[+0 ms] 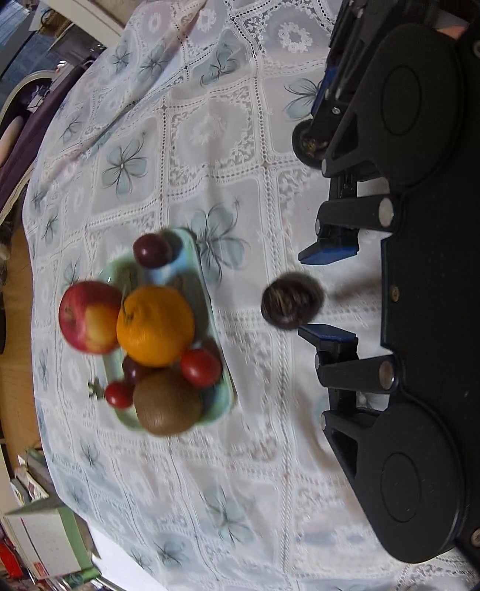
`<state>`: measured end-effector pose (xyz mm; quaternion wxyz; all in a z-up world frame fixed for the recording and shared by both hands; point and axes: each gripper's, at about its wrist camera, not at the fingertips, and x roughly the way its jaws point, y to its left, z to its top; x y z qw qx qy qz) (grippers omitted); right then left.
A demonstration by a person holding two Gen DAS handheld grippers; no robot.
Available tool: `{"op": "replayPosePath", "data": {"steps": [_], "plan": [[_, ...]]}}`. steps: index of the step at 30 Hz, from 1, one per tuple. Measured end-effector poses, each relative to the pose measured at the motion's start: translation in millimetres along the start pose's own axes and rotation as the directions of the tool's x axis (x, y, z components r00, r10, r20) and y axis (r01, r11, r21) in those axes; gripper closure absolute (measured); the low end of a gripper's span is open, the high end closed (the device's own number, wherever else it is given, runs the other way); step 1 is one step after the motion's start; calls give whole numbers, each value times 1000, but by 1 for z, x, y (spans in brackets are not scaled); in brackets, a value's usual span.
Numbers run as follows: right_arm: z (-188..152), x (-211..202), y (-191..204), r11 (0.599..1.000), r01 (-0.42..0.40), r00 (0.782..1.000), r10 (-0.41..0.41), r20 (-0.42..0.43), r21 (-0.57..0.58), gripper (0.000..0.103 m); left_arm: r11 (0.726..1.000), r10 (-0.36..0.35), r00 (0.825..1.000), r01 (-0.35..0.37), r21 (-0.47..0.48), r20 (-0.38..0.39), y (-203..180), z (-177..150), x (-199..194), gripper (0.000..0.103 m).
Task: Organize fruits
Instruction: 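Grasp a wrinkled dark plum with the left tool while the right tool grasps another dark plum, then carry both dark plums over the gold tray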
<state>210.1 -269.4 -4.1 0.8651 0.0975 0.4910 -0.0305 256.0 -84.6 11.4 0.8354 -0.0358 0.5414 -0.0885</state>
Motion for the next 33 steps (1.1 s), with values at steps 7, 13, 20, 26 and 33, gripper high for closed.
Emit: {"op": "replayPosePath", "data": {"steps": [7,13,20,26,33], "plan": [[8,5,-7,997,-29,1000,30,-6,72,80,998,59,998,-59,7,-20,-14,4,22,54],[10,0,-13,991,-61,998,62,-5,118,75,995,89,995,-90,36,37,-20,0,21,50],[13,-10,-16,989,-80,996,76,35,121,62,997,71,995,-73,21,64,-8,-6,18,50],[12,-5,-12,993,-68,998,67,15,100,62,998,69,997,-68,-17,23,-2,-1,37,50],[11,-3,-11,993,-72,997,72,-6,98,60,996,64,998,-63,-60,8,2,4,43,55]]}}
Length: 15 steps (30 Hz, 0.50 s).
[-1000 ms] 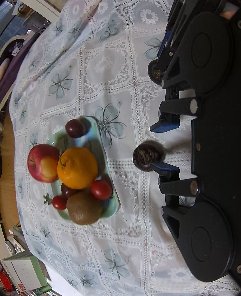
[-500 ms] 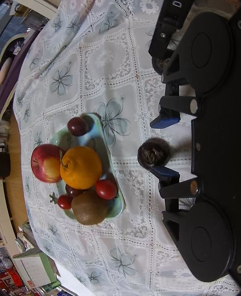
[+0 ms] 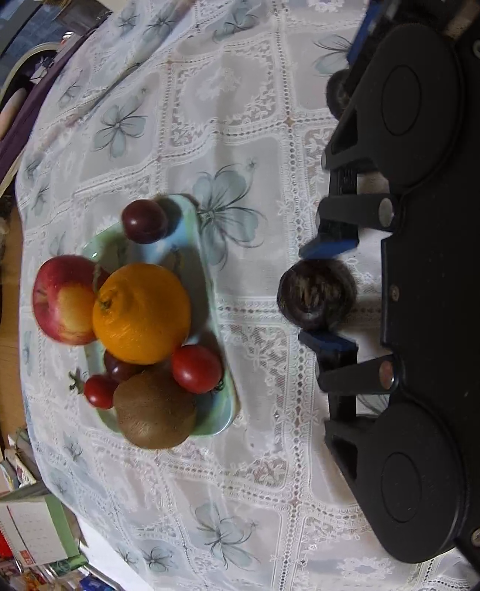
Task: Organize fruits
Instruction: 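Carry both dark plums over the gold tray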
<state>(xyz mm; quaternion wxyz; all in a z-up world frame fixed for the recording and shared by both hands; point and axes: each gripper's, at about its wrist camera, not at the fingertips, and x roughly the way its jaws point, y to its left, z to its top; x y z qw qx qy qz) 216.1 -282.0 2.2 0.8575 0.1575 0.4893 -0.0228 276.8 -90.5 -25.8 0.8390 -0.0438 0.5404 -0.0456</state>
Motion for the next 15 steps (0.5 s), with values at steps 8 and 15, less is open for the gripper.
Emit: {"op": "replayPosePath", "data": {"steps": [8,15], "plan": [[-4,20,20,993,87,996,-88,-13,-74,56,998,59,998,-59,13,3,3,-7,-12,55],[-13,36,30,976,179,984,-178,20,-127,55,999,43,999,-43,9,-4,5,-12,-24,55]]}}
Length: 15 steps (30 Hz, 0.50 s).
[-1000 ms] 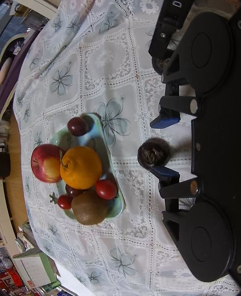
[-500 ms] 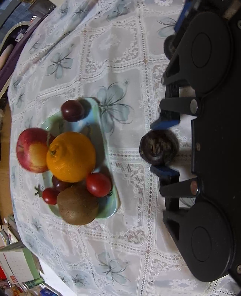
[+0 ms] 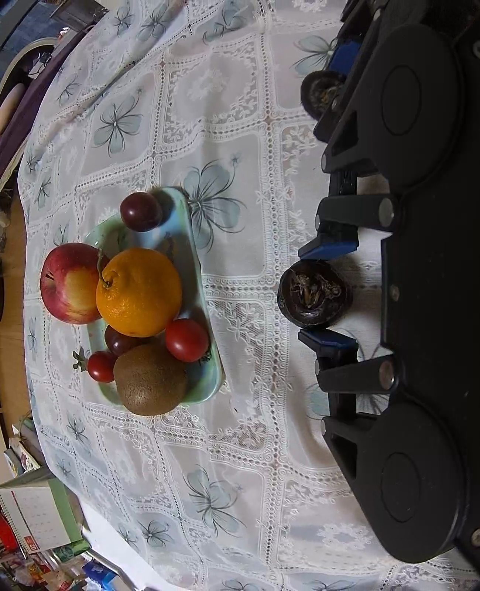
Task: Organize fruits
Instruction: 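Carry both dark plums over the gold tray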
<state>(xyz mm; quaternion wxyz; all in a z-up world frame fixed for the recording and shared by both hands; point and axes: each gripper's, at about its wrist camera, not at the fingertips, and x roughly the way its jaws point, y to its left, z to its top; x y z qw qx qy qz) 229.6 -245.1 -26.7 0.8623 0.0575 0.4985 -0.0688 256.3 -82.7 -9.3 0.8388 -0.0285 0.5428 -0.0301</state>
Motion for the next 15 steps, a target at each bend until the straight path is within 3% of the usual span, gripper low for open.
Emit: {"op": "replayPosePath", "data": {"steps": [11,15], "plan": [[1,3,3,998,4,1000,-4,-9,-55,53,999,-38,999,38,-8,10,3,-9,-25,55],[-3,0,4,997,20,1000,-20,12,-78,62,999,-49,999,49,12,24,4,-17,-44,55]]}}
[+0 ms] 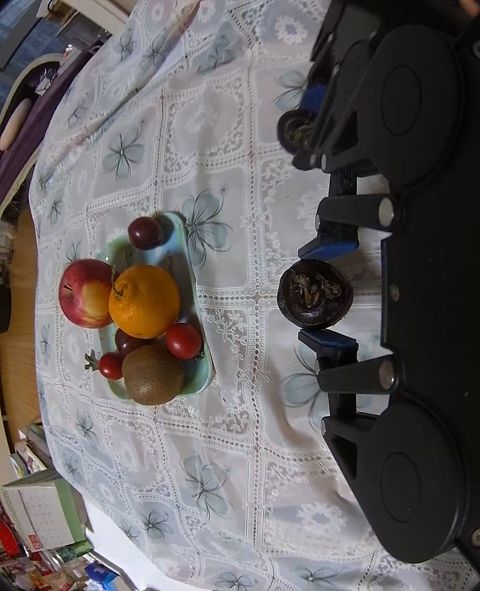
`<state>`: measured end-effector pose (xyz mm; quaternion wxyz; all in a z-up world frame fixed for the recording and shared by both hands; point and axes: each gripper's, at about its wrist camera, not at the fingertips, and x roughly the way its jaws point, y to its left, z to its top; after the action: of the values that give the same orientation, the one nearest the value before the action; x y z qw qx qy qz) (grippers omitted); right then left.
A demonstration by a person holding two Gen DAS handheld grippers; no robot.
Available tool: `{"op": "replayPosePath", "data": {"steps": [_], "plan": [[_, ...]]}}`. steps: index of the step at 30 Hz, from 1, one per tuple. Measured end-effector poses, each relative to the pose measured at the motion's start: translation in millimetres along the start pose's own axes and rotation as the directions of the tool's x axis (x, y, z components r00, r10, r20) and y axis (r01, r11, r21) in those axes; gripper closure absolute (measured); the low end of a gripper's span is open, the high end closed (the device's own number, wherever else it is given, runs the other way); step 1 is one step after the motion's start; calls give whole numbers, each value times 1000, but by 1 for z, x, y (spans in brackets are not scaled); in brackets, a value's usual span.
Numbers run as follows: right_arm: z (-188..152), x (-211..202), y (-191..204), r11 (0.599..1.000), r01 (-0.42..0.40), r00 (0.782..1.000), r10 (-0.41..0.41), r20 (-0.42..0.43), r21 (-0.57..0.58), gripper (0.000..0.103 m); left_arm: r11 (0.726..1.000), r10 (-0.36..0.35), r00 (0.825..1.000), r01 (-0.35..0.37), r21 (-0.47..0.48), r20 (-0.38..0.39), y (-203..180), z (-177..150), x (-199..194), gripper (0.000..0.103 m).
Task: Organize fruits
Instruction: 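Carry both dark plums over the gold tray, then open both tools to drop the dark plums into the tray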
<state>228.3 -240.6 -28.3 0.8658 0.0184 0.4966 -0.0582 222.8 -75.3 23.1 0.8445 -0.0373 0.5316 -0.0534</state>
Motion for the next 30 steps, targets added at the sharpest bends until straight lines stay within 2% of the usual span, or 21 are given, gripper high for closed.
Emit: {"op": "replayPosePath", "data": {"steps": [4,10,17,22,25,30], "plan": [[-4,-6,-1,1000,-2,1000,2,18,-3,63,999,-42,999,42,5,18,6,-15,-28,55],[-8,-16,-9,998,-56,998,55,16,29,65,997,-75,996,73,31,52,25,-51,-73,55],[-15,-57,-23,983,-144,989,138,57,114,65,999,-43,997,41,31,64,52,-97,-104,55],[-39,-105,-14,982,-183,981,179,77,48,65,1000,1,999,-2,31,50,61,-125,-110,55],[-61,-126,-6,979,-205,978,205,41,-10,65,999,21,998,-22,30,54,63,-139,-111,55],[-107,-141,11,967,-225,973,218,-70,-117,65,999,38,998,-39,13,50,64,-157,-108,55]]}}
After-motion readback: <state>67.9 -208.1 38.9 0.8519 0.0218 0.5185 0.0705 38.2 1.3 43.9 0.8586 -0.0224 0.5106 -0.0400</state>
